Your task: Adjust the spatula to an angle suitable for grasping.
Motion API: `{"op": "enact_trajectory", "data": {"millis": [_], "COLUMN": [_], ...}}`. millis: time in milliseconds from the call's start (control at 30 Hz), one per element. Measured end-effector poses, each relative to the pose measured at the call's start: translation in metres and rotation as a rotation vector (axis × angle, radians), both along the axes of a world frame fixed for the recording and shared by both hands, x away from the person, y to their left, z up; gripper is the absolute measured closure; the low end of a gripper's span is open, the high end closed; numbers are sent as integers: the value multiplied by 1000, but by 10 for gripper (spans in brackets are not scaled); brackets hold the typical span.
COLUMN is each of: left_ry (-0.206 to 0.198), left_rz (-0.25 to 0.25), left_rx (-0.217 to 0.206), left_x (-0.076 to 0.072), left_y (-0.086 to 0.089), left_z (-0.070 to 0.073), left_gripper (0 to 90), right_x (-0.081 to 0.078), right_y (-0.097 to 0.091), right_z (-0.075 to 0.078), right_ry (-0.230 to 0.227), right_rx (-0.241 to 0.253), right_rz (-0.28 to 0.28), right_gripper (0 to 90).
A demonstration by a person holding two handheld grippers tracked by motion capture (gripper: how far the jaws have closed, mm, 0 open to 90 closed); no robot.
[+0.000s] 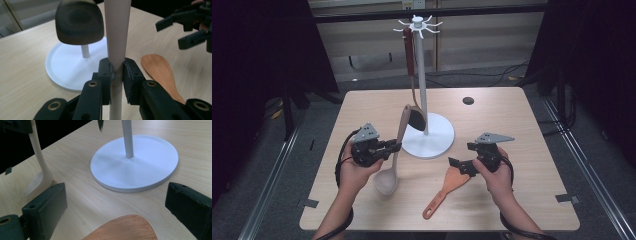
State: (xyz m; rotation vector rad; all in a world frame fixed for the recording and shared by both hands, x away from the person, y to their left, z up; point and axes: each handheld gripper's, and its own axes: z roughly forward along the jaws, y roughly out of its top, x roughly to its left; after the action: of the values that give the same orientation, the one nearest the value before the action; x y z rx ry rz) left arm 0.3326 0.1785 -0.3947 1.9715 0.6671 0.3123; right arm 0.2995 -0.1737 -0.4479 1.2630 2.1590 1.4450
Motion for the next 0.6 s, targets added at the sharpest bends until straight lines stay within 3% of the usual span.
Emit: {"op": "enact_trajectory", "data": {"millis": [267, 600], "left_ry": [-63, -118], "left_rz": [80, 123], "left_rx": [15, -55], "left_x": [-6, -7], "left_y": [-17, -36], "left_z": [9, 25], "left_gripper": [777, 776], "right_x": [0, 0], "right_y": [1, 0], "right_z": [0, 1], "right_ry": [-5, -6], "right_rx": [0, 6], "right_rz": [5, -1], "right_gripper": [38, 38]}}
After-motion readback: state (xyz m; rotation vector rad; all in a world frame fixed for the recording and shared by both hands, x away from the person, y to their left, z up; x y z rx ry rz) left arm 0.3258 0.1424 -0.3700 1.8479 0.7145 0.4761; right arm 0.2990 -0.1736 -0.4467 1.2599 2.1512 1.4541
